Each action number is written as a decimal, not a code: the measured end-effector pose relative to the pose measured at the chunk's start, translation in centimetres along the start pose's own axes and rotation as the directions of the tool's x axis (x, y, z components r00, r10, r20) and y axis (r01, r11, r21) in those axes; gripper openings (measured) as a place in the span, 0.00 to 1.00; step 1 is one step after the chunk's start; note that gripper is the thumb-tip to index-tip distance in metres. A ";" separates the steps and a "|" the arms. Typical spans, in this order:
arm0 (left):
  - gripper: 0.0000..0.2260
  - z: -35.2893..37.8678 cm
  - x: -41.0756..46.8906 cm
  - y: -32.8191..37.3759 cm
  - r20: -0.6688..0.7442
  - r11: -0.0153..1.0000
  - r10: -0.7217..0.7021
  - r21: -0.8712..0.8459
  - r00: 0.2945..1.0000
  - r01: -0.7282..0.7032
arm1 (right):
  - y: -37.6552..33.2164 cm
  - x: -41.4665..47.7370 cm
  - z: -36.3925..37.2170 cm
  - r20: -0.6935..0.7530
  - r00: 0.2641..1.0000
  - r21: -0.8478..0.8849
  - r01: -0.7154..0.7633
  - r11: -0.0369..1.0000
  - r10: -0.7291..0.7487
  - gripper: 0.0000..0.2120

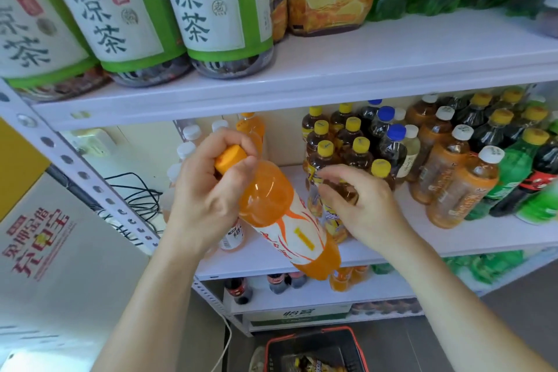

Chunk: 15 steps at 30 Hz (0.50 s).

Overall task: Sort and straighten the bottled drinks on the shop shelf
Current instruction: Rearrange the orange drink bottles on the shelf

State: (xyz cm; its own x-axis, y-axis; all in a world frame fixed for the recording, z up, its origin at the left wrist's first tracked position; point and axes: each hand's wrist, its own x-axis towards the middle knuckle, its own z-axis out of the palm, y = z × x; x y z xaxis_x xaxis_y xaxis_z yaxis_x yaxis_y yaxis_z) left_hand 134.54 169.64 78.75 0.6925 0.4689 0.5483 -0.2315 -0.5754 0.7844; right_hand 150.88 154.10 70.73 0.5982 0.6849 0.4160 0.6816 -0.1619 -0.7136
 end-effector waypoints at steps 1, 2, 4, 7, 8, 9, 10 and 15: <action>0.03 -0.1 0.1 0.0 -0.002 0.998 -0.010 -0.068 1.000 0.010 | -0.2 -0.9 0.3 0.159 0.981 0.243 -0.152 0.958 0.115 0.12; 0.04 -0.1 0.2 -0.1 -0.003 0.993 -0.013 -0.115 1.000 0.013 | -0.3 -1.8 0.5 0.371 0.907 0.433 -0.360 0.826 0.200 0.16; 0.05 0.3 0.4 -0.3 -0.008 0.985 0.002 -0.173 1.000 -0.003 | 0.4 -3.5 1.0 0.718 0.655 0.553 -0.742 0.380 0.235 0.25; 0.06 1.1 0.6 -1.2 -0.040 0.981 -0.001 -0.192 0.999 -0.007 | 1.8 -5.7 1.1 0.881 0.473 0.473 -0.881 0.012 -0.018 0.37; 0.07 1.2 0.6 -1.6 -0.068 0.981 -0.024 -0.192 0.997 0.011 | 1.8 -6.3 1.0 0.873 0.483 0.483 -0.876 -0.018 -0.071 0.37; 0.07 1.3 0.6 -2.1 -0.092 0.981 -0.056 -0.189 0.994 0.038 | 1.7 -6.7 0.8 0.859 0.505 0.505 -0.863 -0.022 -0.088 0.36; 0.07 1.2 0.6 -2.4 -0.100 0.983 -0.090 -0.167 0.991 0.072 | 1.5 -7.1 0.6 0.838 0.539 0.540 -0.842 -0.018 -0.084 0.37; 0.24 1.8 0.3 -3.0 0.161 0.951 -0.284 -0.074 0.945 0.299 | -1.1 -8.0 0.3 0.619 0.769 0.740 -0.640 0.208 0.162 0.38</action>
State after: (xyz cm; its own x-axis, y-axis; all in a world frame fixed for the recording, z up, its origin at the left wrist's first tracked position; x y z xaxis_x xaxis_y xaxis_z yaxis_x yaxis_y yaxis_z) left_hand 136.69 170.31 76.00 0.8301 0.4992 0.2485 -0.0636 -0.3581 0.9315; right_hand 145.16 149.02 68.02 0.3090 0.9400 -0.1444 -0.5528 0.0540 -0.8315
